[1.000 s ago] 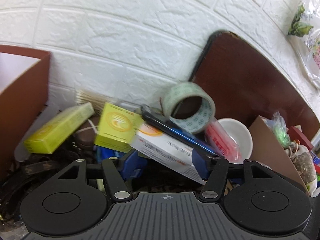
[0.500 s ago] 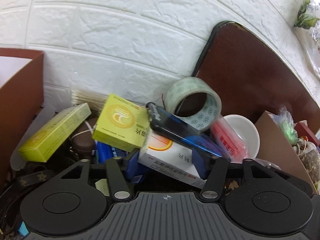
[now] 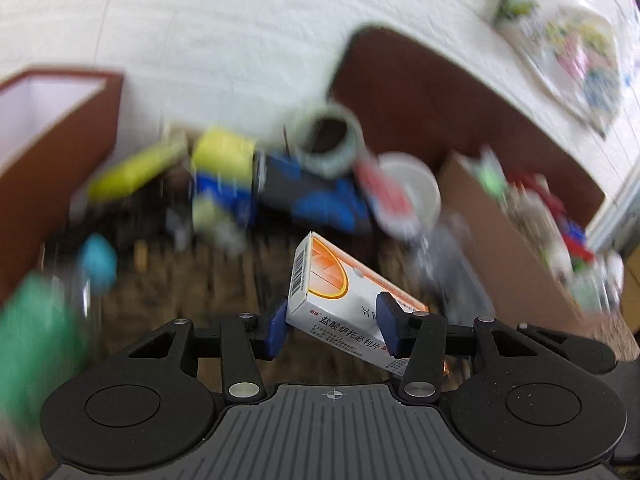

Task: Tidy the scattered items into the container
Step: 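Pull the medicine box out of the pile with the left tool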

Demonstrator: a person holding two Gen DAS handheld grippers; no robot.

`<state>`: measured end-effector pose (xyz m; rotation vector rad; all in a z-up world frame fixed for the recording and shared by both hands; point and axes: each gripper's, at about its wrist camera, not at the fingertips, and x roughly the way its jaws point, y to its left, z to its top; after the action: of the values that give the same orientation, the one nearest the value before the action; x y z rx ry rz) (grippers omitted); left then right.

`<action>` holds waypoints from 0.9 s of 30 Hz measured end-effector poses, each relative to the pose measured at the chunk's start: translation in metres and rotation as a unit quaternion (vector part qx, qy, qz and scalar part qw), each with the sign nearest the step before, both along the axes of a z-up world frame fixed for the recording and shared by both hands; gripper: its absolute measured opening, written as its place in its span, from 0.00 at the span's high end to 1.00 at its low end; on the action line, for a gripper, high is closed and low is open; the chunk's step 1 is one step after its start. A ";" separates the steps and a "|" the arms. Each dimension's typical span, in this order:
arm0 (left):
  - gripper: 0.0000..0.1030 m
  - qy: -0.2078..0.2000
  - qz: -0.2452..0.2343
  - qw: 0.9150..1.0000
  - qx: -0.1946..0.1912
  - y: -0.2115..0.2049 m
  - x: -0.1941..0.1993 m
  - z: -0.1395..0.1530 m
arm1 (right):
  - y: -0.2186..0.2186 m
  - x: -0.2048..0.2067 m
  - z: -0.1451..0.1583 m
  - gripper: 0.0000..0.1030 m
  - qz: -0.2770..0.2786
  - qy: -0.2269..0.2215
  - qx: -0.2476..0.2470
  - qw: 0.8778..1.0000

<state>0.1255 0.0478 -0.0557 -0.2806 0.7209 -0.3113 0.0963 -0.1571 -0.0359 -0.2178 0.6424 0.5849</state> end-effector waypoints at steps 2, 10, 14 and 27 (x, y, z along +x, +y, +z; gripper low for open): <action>0.47 0.032 -0.017 0.999 0.001 -0.012 -0.033 -0.015 | -0.006 -0.030 -0.011 0.40 0.006 0.017 -0.021 1.000; 0.28 0.079 -0.036 0.996 -0.019 -0.034 -0.102 -0.039 | -0.020 -0.103 -0.032 0.31 -0.013 0.065 -0.010 0.998; 0.19 0.079 -0.042 0.996 -0.002 -0.037 -0.108 -0.037 | -0.019 -0.111 -0.030 0.33 -0.013 0.061 -0.003 0.998; 0.29 0.082 -0.043 0.995 0.034 -0.042 -0.103 -0.033 | -0.034 -0.113 -0.029 0.33 -0.041 0.055 0.011 0.998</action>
<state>0.0229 0.0062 -0.0886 -0.2126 0.9049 -0.3481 -0.0163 -0.1913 -0.0646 -0.1386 0.7472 0.5275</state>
